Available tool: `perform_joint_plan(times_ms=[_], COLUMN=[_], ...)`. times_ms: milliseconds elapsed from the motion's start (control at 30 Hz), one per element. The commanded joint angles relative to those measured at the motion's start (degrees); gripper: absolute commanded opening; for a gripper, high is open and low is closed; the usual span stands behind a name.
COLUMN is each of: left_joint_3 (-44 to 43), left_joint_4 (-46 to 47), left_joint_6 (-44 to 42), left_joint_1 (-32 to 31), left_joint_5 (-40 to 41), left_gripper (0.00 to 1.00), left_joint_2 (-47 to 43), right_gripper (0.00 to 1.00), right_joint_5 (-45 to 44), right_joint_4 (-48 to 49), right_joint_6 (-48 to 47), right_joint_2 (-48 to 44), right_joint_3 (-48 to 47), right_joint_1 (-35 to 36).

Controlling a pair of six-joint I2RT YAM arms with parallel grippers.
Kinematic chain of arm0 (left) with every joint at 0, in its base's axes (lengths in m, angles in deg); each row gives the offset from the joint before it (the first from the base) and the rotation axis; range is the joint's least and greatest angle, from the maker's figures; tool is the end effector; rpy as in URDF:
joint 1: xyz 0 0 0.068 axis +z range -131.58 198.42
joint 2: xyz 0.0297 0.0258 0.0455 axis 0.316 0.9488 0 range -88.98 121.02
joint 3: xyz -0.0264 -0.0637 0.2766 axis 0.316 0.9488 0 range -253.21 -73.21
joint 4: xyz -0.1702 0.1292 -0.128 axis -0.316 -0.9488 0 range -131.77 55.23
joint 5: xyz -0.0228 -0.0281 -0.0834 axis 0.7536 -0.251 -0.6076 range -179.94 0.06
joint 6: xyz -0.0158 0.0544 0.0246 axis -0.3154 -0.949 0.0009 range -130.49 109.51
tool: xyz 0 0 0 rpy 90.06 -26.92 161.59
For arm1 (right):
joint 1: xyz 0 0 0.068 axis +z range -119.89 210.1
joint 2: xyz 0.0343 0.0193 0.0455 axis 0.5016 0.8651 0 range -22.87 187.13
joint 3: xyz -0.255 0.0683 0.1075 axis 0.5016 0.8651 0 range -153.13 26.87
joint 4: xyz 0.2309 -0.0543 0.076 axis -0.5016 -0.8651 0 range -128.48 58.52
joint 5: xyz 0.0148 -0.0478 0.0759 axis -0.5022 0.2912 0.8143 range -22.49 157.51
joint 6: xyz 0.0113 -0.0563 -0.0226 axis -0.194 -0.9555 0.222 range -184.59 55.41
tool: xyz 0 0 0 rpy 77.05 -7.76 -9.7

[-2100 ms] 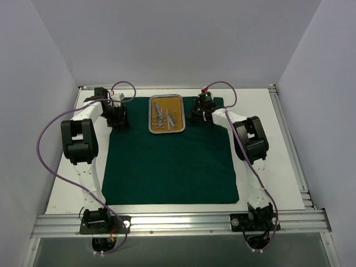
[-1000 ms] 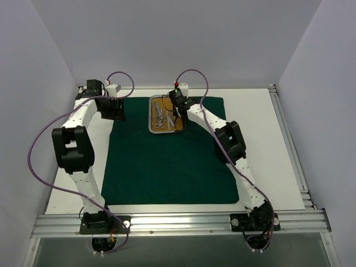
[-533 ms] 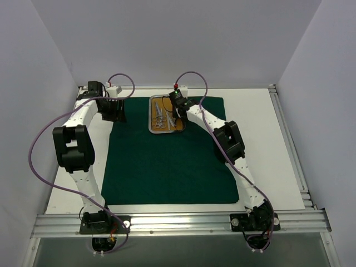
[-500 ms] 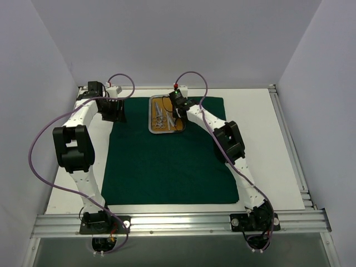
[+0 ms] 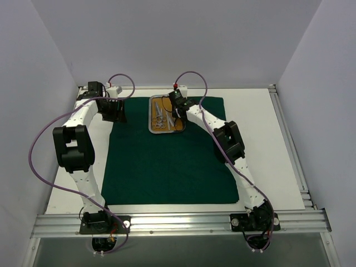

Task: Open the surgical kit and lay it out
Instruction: Pick up the medical item from the container.

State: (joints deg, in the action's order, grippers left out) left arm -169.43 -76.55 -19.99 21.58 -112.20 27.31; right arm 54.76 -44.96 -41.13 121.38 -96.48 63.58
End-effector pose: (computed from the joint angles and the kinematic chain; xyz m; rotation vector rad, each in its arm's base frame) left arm 0.4365 0.0065 0.2351 0.2698 2.5698 -0.4334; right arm 0.4902 0.3119 0.1810 -0.0620 2.1719 0.3323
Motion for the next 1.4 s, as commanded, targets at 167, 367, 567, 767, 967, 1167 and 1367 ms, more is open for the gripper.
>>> perform_joint_plan(times_ms=[167,367,567,767,967,1167,1367], left_joint_3=[-0.10,-0.10,-0.02,-0.02,-0.10,-0.02,-0.10], left_joint_4=[0.30,0.21,0.12,0.12,0.03,-0.06,-0.14], left_joint_6=[-0.52,-0.52,-0.61,-0.70,-0.70,-0.70,-0.79], left_joint_1=[0.18,0.18,0.18,0.18,0.09,0.01,0.00], left_joint_5=[-1.82,-1.82,-1.91,-2.00,-2.00,-2.00,-2.00], left_gripper=[0.67,0.67,0.67,0.67,0.67,0.67,0.67], left_joint_2=[0.52,0.69,0.78,0.78,1.13,1.04,1.22], right_gripper=[0.12,0.12,0.11,0.11,0.11,0.11,0.11], right_joint_5=[-2.71,-3.68,-3.24,-4.12,-4.12,-3.60,-2.80], right_joint_4=[0.38,0.47,0.55,0.73,0.91,1.08,1.00], right_joint_6=[-0.61,-1.05,-0.79,-1.05,-1.23,-1.14,-0.88], right_joint_2=[-3.18,-4.06,-3.44,-4.41,-5.29,-5.03,-3.62], right_joint_3=[-1.89,-1.89,-1.89,-2.16,-2.25,-2.33,-2.25], right_joint_1=[0.98,1.51,1.59,1.77,2.21,2.21,2.12])
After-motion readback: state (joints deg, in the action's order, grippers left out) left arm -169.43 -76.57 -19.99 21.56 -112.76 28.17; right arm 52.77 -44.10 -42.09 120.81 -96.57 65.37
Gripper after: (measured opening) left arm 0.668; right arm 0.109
